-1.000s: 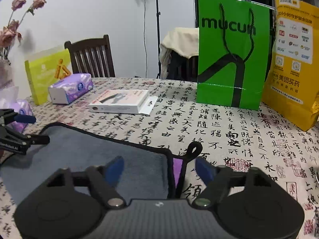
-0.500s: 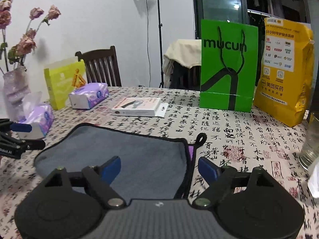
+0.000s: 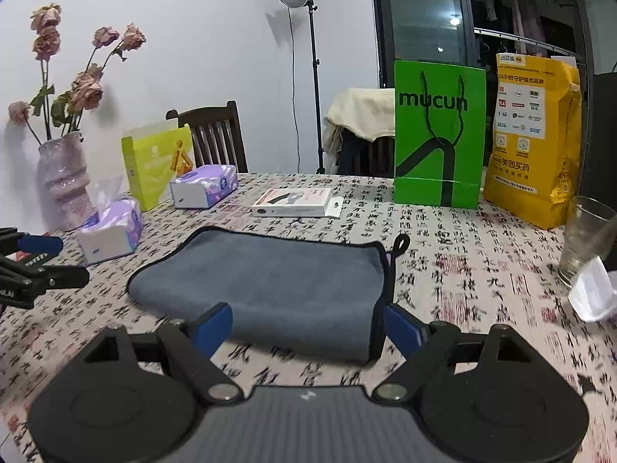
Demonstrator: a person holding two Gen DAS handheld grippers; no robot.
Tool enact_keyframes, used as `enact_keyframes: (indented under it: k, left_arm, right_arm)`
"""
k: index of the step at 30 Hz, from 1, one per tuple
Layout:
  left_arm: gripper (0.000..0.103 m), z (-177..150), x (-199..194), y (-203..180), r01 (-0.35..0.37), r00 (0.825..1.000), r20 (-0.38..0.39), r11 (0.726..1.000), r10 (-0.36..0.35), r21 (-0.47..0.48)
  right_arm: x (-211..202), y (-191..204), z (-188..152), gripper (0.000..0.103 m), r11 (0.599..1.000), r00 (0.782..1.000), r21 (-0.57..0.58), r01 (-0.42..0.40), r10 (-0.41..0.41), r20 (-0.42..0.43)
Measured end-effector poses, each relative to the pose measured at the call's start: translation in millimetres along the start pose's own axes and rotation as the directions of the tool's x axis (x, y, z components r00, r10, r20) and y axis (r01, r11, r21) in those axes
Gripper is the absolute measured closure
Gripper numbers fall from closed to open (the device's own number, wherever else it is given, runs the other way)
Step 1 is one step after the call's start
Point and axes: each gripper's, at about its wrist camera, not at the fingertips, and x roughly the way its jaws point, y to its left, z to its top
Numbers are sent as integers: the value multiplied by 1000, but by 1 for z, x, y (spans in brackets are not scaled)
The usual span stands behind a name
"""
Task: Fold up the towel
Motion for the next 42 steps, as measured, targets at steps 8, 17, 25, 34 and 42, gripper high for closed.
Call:
enact_keyframes:
  k: [8,17,25,34,42]
  left_arm:
    - [1,-18,-47,-2,-16,999,33,1000,16,-3]
    - [0,-42,-95,-5,-23,997,78,1000,24,-5]
    - [0,-69,-128,-7,-22,994,102,999,25,-28]
    - [0,-99,-162,-12,-31,992,122,999,35,-38]
    - [0,-120,-199,-28,-14,986,168,1000,18,-28]
  right_arm:
    - [-40,25,-15,17,1000,1000,-9,-4,4,21]
    - [-90,50,-38,12,1000,999,-30,0,2,45]
    - [-129,73,-61,10,998,998,-66,-5,9,67]
    - [-166,92,-85,10,997,995,-79,-3,10,96]
    - [-204,102,-108,10,998,991,-55,14,-7,133]
